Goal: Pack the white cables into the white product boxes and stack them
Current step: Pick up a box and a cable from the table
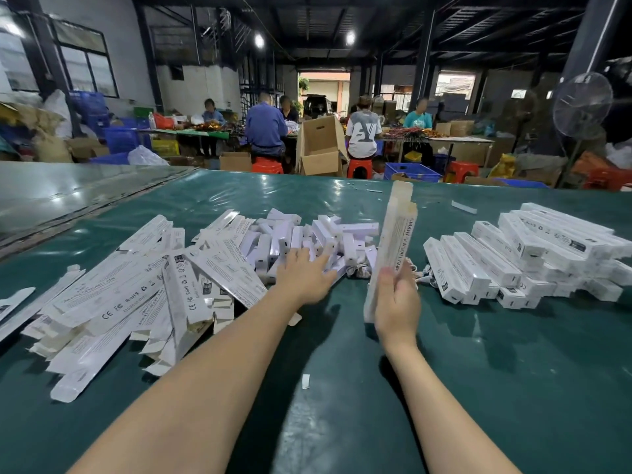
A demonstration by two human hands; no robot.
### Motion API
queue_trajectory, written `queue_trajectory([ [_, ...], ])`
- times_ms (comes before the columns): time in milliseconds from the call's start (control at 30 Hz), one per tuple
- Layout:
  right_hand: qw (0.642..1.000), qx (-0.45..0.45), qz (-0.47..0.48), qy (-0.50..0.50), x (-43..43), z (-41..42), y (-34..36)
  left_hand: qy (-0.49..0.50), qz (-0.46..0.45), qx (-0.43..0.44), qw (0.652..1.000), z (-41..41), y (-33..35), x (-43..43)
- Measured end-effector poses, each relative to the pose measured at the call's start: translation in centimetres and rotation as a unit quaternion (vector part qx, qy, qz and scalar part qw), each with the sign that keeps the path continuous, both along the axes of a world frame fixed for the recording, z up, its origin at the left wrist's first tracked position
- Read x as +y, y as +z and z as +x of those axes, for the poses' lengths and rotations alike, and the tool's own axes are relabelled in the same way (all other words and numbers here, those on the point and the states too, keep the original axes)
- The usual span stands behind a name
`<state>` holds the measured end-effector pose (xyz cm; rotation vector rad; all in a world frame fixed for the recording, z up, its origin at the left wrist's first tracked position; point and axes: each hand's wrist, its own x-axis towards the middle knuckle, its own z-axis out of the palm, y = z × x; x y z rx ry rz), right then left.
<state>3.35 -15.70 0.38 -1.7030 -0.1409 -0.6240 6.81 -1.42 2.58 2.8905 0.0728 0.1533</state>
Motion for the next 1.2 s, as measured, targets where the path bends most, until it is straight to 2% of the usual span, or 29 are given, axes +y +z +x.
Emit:
queue_trajectory([
  [67, 0.999, 0.020, -0.020, 0.022, 0.0, 0.3, -0.1, 0.036, -0.039, 0.012, 0.999, 0.5, -0.4, 0.0],
  [167, 0.986, 0.112, 0.020, 0.121, 0.0, 0.8, -0.3, 0.078, -0.111, -0.062, 0.989, 0.6, -0.3, -0.3],
  [267, 0.919, 0.222, 0.193, 0.262, -0.1, 0.7, 0.2, 0.090, -0.127, -0.117, 0.981, 0.0, -0.1, 0.0],
  [333, 0.894, 0.236, 0.236, 0.298, -0.2, 0.6, 0.6, 0.110, -0.148, -0.144, 0.972, -0.4, -0.2, 0.5],
  [400, 0.882, 0.239, 0.248, 0.321, -0.2, 0.6, 0.7, 0.162, -0.266, -0.185, 0.932, -1.0, -0.5, 0.7],
  [433, 0.878, 0.249, 0.248, 0.324, -0.1, 0.5, 0.7, 0.201, -0.374, -0.200, 0.883, -1.4, -0.4, 0.7],
  [467, 0.878, 0.263, 0.239, 0.322, 0.0, 0.5, 0.7, 0.233, -0.507, -0.203, 0.805, -1.9, -0.2, 0.6],
  [533, 0.873, 0.293, 0.207, 0.330, 0.5, 0.3, 0.5, 0.222, -0.761, -0.168, 0.587, -3.3, 0.2, 0.9],
  [567, 0.866, 0.307, 0.196, 0.343, 0.8, 0.1, 0.5, 0.182, -0.842, -0.134, 0.489, -4.2, 0.2, 1.3],
  [600, 0.856, 0.318, 0.187, 0.361, 1.0, 0.0, 0.4, 0.132, -0.896, -0.107, 0.409, -5.1, 0.1, 1.7],
  [633, 0.848, 0.327, 0.176, 0.378, 1.2, -0.2, 0.4, 0.087, -0.927, -0.093, 0.352, -5.9, -0.1, 2.1],
  [667, 0.841, 0.330, 0.164, 0.395, 1.3, -0.4, 0.4, 0.052, -0.939, -0.088, 0.329, -6.4, -0.4, 2.5],
  [733, 0.831, 0.328, 0.152, 0.422, 1.2, -0.7, 0.6, 0.021, -0.932, -0.104, 0.346, -6.7, -0.7, 3.4],
  [800, 0.828, 0.329, 0.132, 0.434, 1.0, -0.7, 0.7, -0.002, -0.912, -0.148, 0.383, -6.6, -0.5, 4.0],
  [833, 0.832, 0.331, 0.110, 0.432, 0.9, -0.8, 0.7, -0.013, -0.893, -0.172, 0.417, -6.5, -0.3, 4.3],
  [933, 0.850, 0.318, 0.021, 0.420, 1.1, -0.8, 0.7, -0.048, -0.781, -0.227, 0.579, -6.2, -0.2, 4.0],
  [967, 0.853, 0.312, 0.001, 0.418, 1.2, -0.8, 0.7, -0.050, -0.748, -0.239, 0.617, -6.1, -0.4, 3.8],
  [1133, 0.854, 0.288, -0.061, 0.429, 1.0, -0.9, 0.9, 0.007, -0.661, -0.279, 0.696, -5.8, -0.8, 3.9],
  [1200, 0.857, 0.283, -0.058, 0.426, 0.9, -0.9, 0.9, 0.020, -0.657, -0.270, 0.703, -5.8, -1.0, 4.1],
])
